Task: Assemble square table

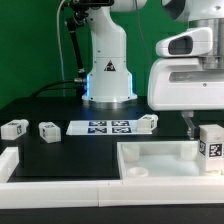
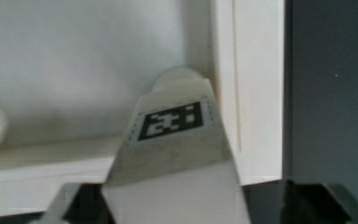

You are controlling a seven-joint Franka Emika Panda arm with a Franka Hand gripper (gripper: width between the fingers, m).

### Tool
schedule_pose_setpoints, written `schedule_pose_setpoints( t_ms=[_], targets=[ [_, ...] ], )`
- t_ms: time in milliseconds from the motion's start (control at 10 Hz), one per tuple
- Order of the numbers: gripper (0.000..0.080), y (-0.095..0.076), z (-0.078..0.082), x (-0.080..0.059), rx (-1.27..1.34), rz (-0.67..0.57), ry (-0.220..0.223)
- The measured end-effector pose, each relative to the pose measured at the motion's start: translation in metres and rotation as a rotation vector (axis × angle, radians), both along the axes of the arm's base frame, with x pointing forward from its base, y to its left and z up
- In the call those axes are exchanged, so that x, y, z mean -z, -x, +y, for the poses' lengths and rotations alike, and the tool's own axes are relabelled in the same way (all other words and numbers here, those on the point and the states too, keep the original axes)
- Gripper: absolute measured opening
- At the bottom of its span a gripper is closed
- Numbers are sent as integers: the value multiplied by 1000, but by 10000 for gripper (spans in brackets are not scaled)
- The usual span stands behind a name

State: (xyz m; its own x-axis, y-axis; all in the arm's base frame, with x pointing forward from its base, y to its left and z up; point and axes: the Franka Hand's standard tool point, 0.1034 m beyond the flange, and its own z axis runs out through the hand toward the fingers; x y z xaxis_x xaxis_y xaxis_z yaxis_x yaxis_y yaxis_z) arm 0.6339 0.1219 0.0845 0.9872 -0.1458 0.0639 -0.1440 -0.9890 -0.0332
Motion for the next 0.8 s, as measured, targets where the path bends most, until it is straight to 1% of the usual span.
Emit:
schedule_pose_setpoints(
  t_ms=[100, 200, 400, 600, 700, 800],
  targets=[
    [388, 0, 0, 0, 86, 2, -6],
    [291, 0, -1, 0, 129, 4, -8],
    [291, 0, -3, 1, 323, 9, -19],
    [291, 1, -6, 1, 678, 19, -43],
    [291, 1, -8, 2, 876, 35, -76],
    [291, 3, -12, 3, 1080, 59, -119]
  ],
)
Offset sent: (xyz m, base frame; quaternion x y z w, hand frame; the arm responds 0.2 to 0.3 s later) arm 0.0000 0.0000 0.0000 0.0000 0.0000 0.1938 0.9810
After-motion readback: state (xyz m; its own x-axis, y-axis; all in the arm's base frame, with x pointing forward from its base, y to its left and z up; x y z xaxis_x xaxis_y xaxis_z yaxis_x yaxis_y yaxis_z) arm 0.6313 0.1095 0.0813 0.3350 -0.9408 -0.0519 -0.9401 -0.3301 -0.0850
